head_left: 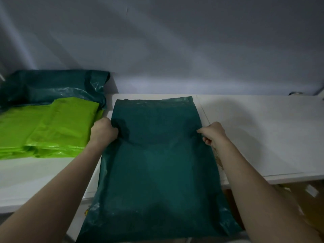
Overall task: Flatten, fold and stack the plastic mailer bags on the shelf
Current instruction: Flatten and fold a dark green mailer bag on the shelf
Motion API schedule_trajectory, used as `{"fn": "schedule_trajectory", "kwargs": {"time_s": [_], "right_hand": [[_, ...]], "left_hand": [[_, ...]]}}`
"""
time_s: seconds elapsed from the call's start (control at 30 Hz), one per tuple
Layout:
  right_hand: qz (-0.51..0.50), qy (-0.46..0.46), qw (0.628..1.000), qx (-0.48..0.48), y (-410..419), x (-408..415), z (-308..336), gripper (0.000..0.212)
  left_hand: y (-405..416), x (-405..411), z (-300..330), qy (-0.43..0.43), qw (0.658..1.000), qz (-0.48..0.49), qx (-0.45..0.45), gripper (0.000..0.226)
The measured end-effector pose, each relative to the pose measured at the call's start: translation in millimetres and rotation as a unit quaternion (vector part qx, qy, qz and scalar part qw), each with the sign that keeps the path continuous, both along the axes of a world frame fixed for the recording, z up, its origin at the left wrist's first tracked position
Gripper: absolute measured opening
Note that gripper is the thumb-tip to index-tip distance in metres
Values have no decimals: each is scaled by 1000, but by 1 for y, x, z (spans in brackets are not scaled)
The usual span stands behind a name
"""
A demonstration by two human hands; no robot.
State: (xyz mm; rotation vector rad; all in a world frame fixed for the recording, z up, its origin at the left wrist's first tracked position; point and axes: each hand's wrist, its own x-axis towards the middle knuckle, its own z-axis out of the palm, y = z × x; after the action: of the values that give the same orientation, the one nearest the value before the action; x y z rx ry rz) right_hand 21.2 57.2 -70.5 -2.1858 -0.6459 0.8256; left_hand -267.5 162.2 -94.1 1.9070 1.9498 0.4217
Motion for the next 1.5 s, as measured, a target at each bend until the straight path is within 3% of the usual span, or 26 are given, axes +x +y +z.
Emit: {"fn": "schedule_trajectory", "kwargs": {"time_s": [0.13, 0.23, 0.33, 0.43, 0.57, 0.67, 0.77, 0.87, 1.1, 1.27, 1.5], "right_hand": [[-19, -7, 1000, 14, 0, 1, -1, 16], [-19, 19, 999, 22, 3, 0, -3, 15], [1, 21, 1000, 4, 5, -1, -6, 18], [-1, 25, 1000, -1, 7, -2, -7, 14], [-3, 63, 998, 2, 9, -6, -5, 8], [-5, 105, 994, 21, 10, -7, -3, 21], [-3, 135, 990, 40, 11, -10, -1, 13], [-9, 158, 986, 51, 12, -10, 1, 27], [-32, 183, 977, 110, 13, -4, 5, 39], [-48, 203, 957, 203, 11, 2, 6, 41], [-64, 312, 908, 271, 13, 18, 6, 45]], "left_hand": [[-3, 4, 2, -134, 990, 36, 10, 9], [-2, 4, 8, -253, 964, 69, -36, 6], [-1, 3, 10, -332, 933, 102, -94, 28], [0, 4, 11, -394, 900, 136, -129, 31], [4, 5, 13, -414, 885, 139, -159, 15], [3, 7, 11, -413, 888, 118, -163, 30], [2, 10, 11, -426, 885, 103, -158, 39], [2, 12, 13, -458, 872, 89, -145, 23], [1, 15, 17, -587, 792, 89, -145, 3], [5, 17, 20, -643, 747, 54, -159, 17], [8, 18, 22, -692, 699, 25, -178, 37]]}}
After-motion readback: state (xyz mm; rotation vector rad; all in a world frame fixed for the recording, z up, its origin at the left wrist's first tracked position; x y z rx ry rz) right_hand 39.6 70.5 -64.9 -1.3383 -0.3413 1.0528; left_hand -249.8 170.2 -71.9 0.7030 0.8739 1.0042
